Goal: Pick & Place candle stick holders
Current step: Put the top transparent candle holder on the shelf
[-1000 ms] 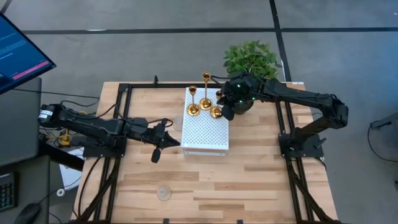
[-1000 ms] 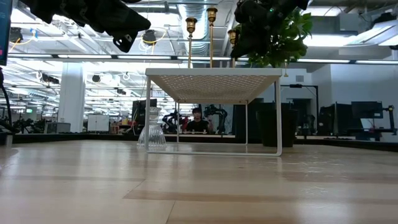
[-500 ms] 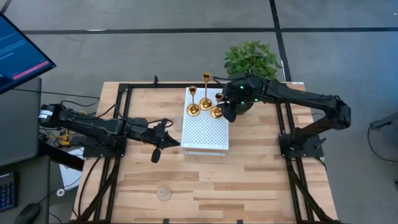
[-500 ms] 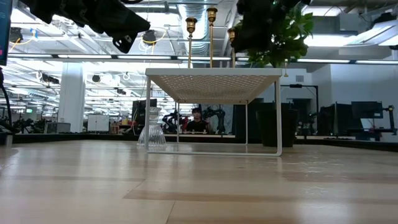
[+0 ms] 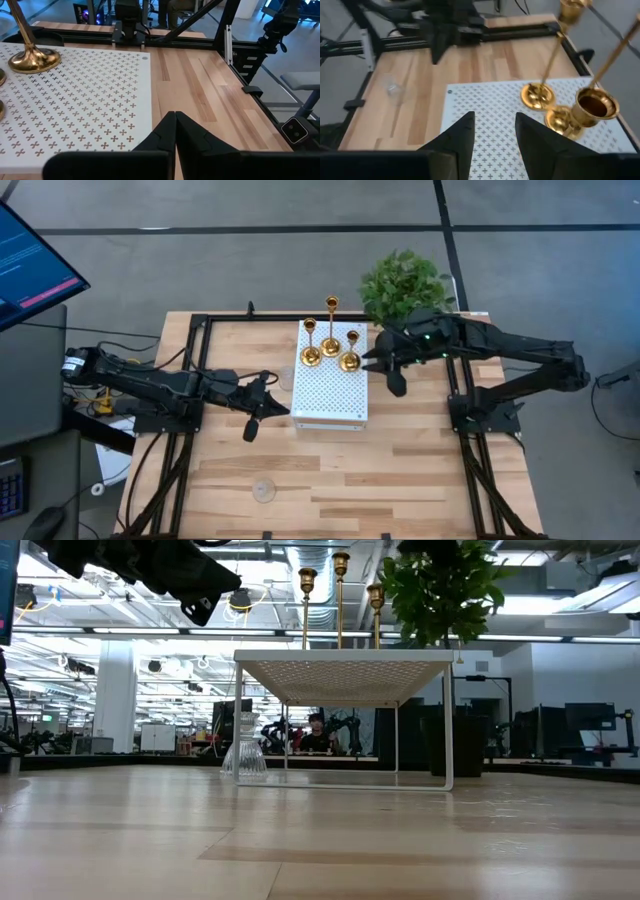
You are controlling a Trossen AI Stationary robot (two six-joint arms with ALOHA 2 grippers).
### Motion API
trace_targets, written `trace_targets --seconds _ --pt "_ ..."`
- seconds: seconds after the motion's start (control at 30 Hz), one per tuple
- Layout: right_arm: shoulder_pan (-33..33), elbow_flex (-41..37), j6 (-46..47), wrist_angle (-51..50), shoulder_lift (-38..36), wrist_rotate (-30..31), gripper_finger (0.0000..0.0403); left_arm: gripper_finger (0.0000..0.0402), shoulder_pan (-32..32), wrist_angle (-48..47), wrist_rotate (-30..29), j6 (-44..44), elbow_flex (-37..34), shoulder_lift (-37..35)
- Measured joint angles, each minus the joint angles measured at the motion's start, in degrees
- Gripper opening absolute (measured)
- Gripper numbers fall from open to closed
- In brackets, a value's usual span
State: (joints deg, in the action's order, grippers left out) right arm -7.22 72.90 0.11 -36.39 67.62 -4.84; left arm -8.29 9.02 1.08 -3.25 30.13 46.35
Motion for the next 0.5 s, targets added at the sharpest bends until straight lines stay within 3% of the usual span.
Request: trace_targets --seconds 0.23,0.5 --pt "2.8 0.0 -1.6 -1.1 -2.9 -0.3 0.0113 0.0005 0.0 0.0 0.0 0.0 0.0 0.0" --pt "9.3 0.0 -1.6 -11.5 -3.9 1.5 0.0069 0.0004 0.0 -0.5 -0.1 6.1 0.0 0.0"
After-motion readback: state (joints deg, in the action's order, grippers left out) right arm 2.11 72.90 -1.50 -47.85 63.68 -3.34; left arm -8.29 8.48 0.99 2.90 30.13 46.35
